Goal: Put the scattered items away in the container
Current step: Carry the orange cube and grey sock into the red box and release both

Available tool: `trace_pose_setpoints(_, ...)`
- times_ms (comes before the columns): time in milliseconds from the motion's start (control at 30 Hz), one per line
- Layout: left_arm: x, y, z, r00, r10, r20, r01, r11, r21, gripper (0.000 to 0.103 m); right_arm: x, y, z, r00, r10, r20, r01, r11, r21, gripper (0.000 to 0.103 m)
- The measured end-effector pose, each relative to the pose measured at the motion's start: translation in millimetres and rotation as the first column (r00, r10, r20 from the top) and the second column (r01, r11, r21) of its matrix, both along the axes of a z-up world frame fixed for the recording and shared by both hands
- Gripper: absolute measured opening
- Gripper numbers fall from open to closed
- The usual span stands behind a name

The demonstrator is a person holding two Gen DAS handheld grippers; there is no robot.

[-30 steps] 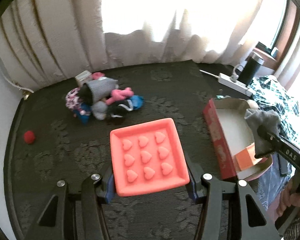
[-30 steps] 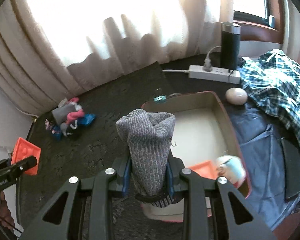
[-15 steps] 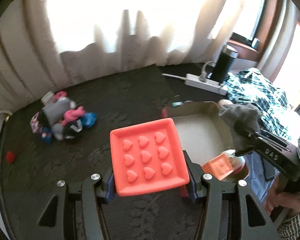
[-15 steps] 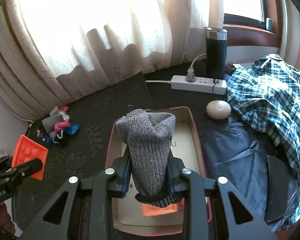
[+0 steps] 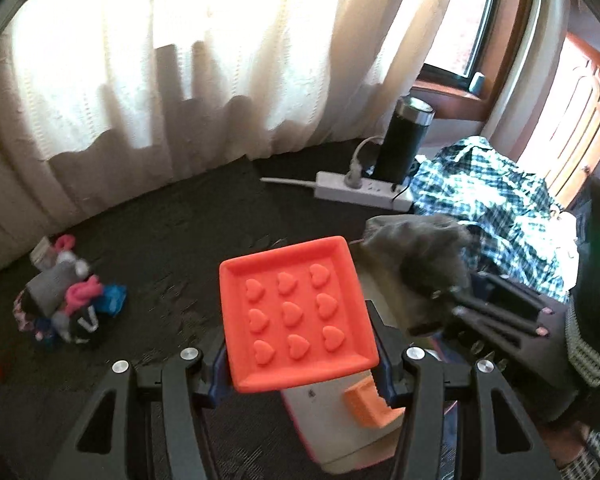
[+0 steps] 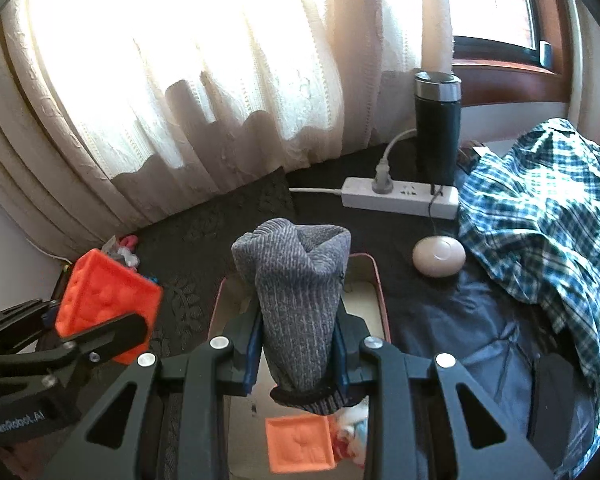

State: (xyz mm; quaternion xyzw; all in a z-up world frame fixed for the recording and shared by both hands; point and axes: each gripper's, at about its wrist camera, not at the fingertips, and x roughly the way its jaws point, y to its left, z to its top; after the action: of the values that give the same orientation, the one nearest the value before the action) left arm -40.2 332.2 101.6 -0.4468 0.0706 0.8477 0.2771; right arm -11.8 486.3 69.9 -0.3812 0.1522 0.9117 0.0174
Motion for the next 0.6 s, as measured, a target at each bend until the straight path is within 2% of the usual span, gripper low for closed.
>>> trace_pose_setpoints(67,-5,6,-1,1.0,-0.015,0.009,0.015,1.0,0.006,0.059,-7,1,-2,1.0,0.003,0.002,-0.003,1.0,-0.008,0.038)
trace_pose_setpoints(200,-14,10,-3,1.0,-0.027,0.013,0.027,1.0,0.011,0.069,-18,4,-7,1.0,0.005,0.01,-0.005,1.0,-0.029,0.05)
trace_pose_setpoints(300,-19,8,-6,1.0,-0.018,0.019,0.018,1.0,0.008,0.07,-24,6,-10,1.0,0.001,0.013,-0.001,0.999,-0.037,0.057)
trace_pose_setpoints(600,-26,-6,-17,0.998,0.026,0.056,-0.027,1.0,0.004,0.07,-25,5,-18,0.999,-0.008,0.037,0.009,0.999,-0.04,0.057)
